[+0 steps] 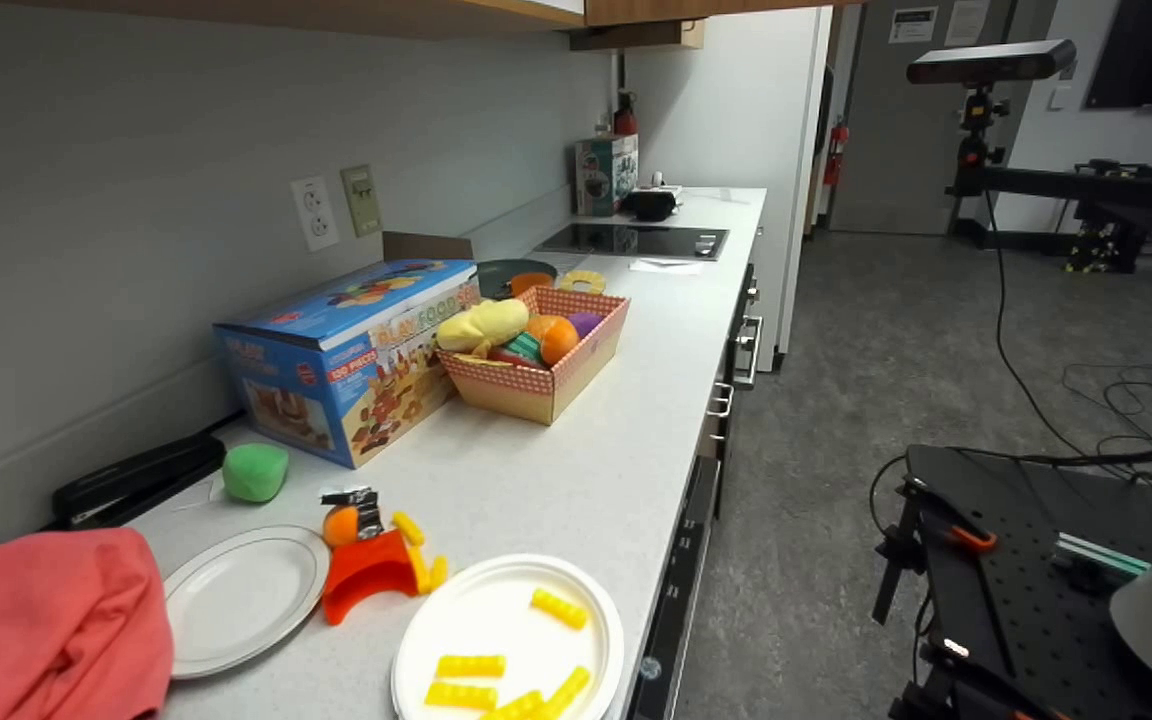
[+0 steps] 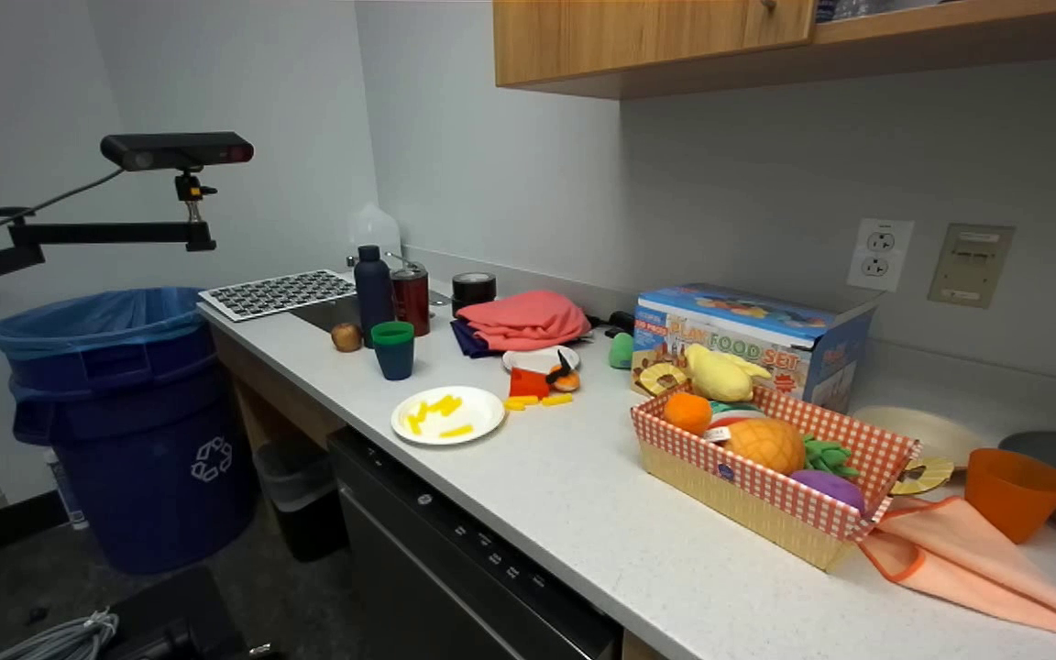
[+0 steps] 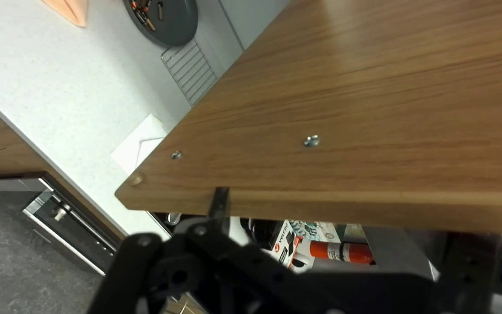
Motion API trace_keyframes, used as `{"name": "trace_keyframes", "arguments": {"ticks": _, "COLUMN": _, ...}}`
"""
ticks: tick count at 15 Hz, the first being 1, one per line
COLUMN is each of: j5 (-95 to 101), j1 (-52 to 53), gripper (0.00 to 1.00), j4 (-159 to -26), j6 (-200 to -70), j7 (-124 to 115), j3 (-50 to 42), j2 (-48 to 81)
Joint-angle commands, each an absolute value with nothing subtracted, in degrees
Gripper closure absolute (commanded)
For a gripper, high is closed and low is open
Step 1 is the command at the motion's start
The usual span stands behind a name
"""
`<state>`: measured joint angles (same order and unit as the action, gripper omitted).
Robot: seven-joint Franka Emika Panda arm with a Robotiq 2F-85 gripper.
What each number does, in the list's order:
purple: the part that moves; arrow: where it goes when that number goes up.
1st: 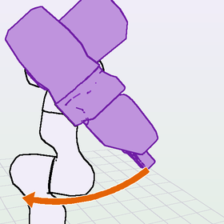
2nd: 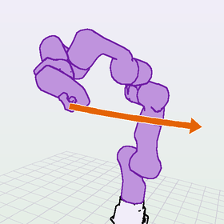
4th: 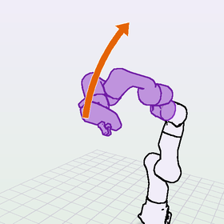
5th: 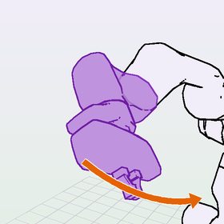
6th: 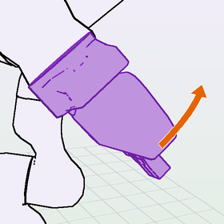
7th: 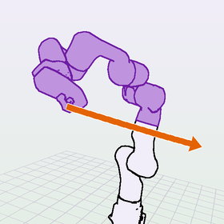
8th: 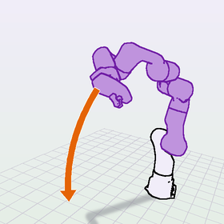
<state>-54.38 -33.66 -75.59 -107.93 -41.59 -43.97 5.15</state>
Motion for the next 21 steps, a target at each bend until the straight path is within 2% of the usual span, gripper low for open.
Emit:
{"name": "trace_keyframes", "arguments": {"ticks": 1, "j5": -56.22, "j1": -36.1, "gripper": 0.0, "j4": -72.63, "j6": -102.6, "j7": -37.92, "j3": -43.14, "j2": 6.68}}
{"name": "trace_keyframes", "arguments": {"ticks": 10, "j5": -52.25, "j1": -33.23, "gripper": 0.0, "j4": -74.6, "j6": -98.45, "j7": -31.58, "j3": -40.39, "j2": 0.58}}
{"name": "trace_keyframes", "arguments": {"ticks": 21, "j5": -43.59, "j1": -26.99, "gripper": 0.0, "j4": -79.28, "j6": -98.53, "j7": -31.02, "j3": -29.66, "j2": -10.04}}
